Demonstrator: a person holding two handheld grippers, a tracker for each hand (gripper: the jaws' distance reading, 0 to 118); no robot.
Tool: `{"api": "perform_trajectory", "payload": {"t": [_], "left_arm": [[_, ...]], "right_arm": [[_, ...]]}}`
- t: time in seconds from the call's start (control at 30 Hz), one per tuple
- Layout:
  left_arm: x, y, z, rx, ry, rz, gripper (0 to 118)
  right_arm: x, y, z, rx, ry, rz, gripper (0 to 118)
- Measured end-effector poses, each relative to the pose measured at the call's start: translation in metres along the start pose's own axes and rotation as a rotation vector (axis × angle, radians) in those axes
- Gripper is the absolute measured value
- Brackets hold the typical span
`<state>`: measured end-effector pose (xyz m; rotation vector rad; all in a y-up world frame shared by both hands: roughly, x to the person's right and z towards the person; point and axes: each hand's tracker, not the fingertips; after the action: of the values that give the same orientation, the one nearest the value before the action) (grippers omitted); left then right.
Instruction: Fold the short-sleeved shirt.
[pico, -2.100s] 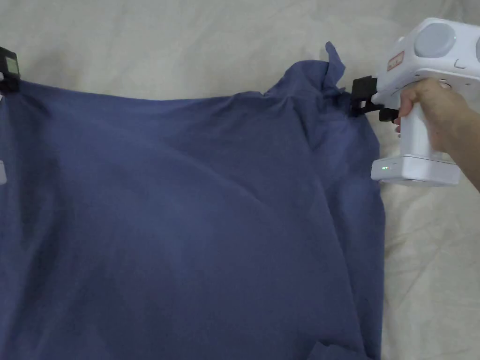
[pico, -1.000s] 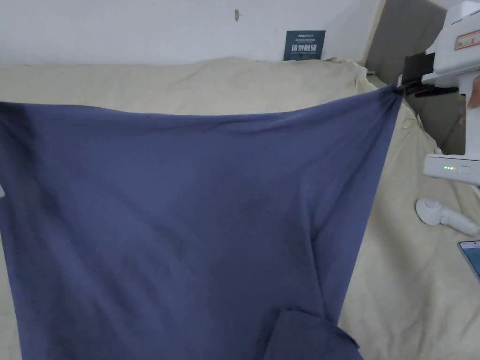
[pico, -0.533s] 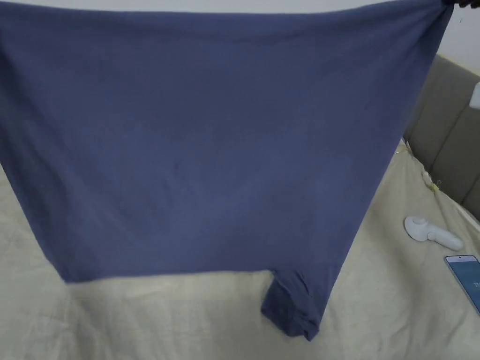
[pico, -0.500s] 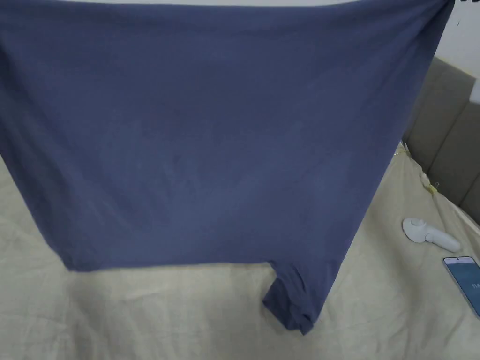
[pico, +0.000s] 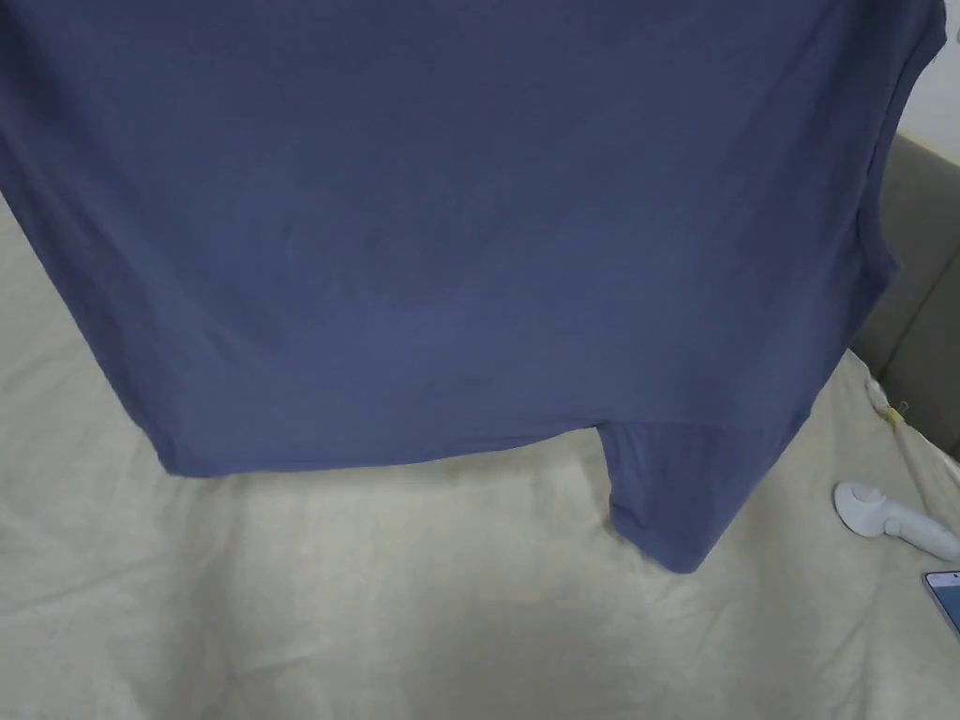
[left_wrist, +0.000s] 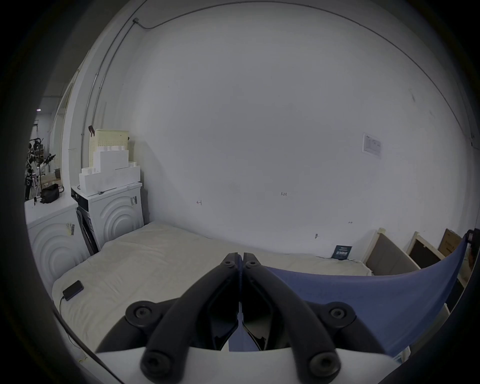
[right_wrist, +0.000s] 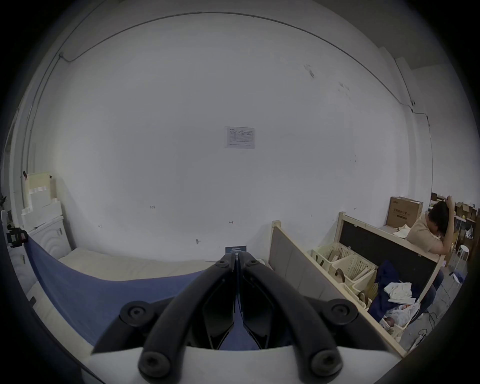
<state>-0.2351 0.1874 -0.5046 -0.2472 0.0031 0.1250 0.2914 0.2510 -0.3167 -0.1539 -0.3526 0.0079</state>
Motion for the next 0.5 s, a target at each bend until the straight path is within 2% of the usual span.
{"api": "perform_trajectory", "payload": {"t": [0.27, 0.5], "left_arm": [[0.048, 0.014, -0.102, -0.009, 0.113, -0.051, 0], [0.084, 0.036, -0.177, 0.013, 0.12, -0.08, 0]], "right_arm": [[-0.033, 0.012, -0.085, 0.034, -0.097, 0.002, 1], [-0.055, 0.027, -0.144, 0.064, -0.142, 0.083, 1]]}}
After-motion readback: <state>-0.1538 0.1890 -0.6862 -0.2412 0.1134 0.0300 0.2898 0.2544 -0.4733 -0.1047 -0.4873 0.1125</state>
